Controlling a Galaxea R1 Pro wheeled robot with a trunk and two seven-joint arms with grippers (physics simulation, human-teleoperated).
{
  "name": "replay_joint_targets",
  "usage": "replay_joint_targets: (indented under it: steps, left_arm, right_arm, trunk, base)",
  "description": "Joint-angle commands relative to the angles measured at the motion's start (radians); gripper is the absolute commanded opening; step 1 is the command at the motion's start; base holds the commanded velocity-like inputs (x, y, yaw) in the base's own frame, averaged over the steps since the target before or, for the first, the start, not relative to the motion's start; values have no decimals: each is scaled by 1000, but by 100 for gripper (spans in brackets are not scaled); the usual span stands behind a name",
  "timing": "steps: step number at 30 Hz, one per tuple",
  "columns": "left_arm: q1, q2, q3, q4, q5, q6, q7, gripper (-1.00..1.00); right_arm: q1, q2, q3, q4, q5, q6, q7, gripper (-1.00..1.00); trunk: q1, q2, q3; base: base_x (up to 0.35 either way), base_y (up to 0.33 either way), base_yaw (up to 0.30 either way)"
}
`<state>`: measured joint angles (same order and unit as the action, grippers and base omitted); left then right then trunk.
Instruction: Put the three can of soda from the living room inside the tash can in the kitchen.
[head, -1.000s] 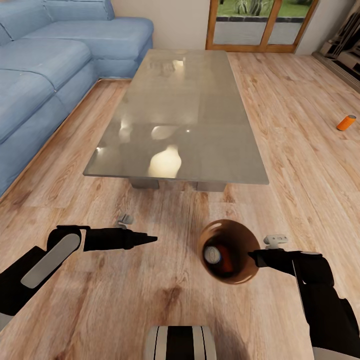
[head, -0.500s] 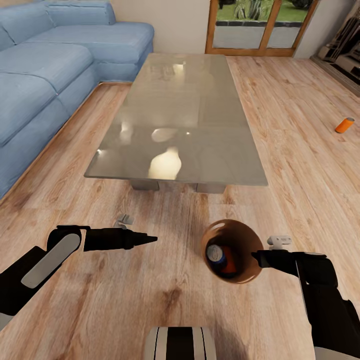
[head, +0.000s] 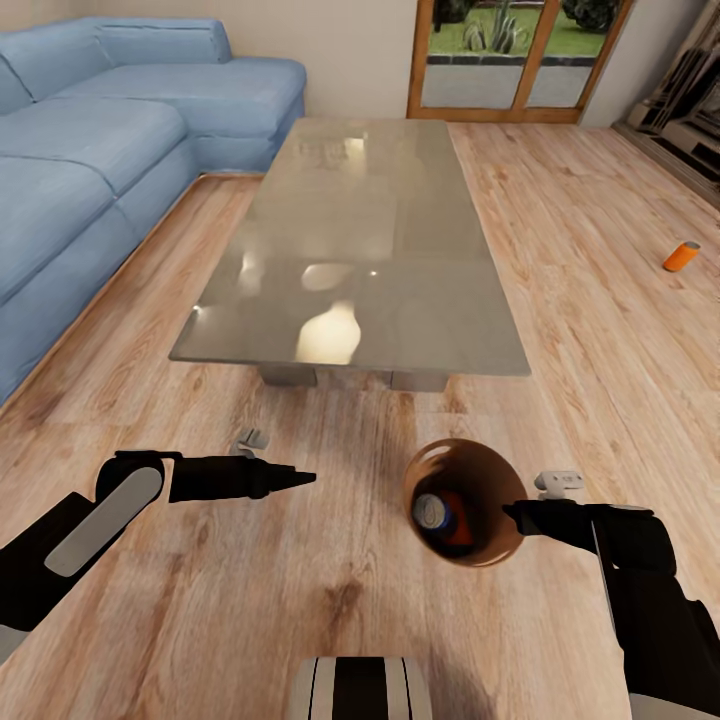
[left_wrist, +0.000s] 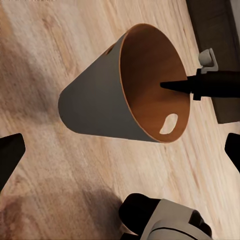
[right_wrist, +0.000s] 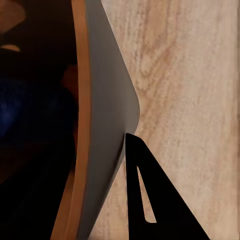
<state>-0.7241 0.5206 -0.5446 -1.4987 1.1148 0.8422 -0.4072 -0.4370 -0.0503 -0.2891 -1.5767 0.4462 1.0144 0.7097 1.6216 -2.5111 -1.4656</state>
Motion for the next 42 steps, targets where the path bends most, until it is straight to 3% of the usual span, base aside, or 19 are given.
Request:
replay_joint_targets:
  steps: [1, 13, 19, 25, 33, 42]
  left_arm:
    - [0, 0, 0, 0, 0, 0, 1, 100]
    - [0, -8, 0, 2, -1, -3, 2, 100]
    - [0, -28, -7, 3, -3, -54, 2, 100]
    - [0, -29, -13, 4, -1, -116, 1, 100]
    - [0, -34, -21, 32, -4, -136, 2, 100]
    - [0, -37, -21, 81, -46, -138, 2, 100]
  right_arm:
    - [0, 0, 1, 0, -24, 8, 2, -100]
    - [0, 0, 0, 0, -23, 9, 2, -100]
    - [0, 1, -1, 0, -23, 9, 1, -100]
    - [0, 1, -1, 0, -23, 10, -2, -100]
    - [0, 0, -1, 0, -23, 10, -3, -100]
    - [1, 0, -1, 0, -23, 10, -5, -100]
  trunk:
    - [0, 0, 0]
    - [0, 0, 13]
    - [0, 0, 21]
    - [0, 0, 28]
    - [0, 0, 37]
    - [0, 0, 48]
  base:
    - [0, 0, -16]
    - [0, 0, -178]
    - [0, 0, -217]
    - [0, 0, -217]
    - [0, 0, -217]
    - [0, 0, -217]
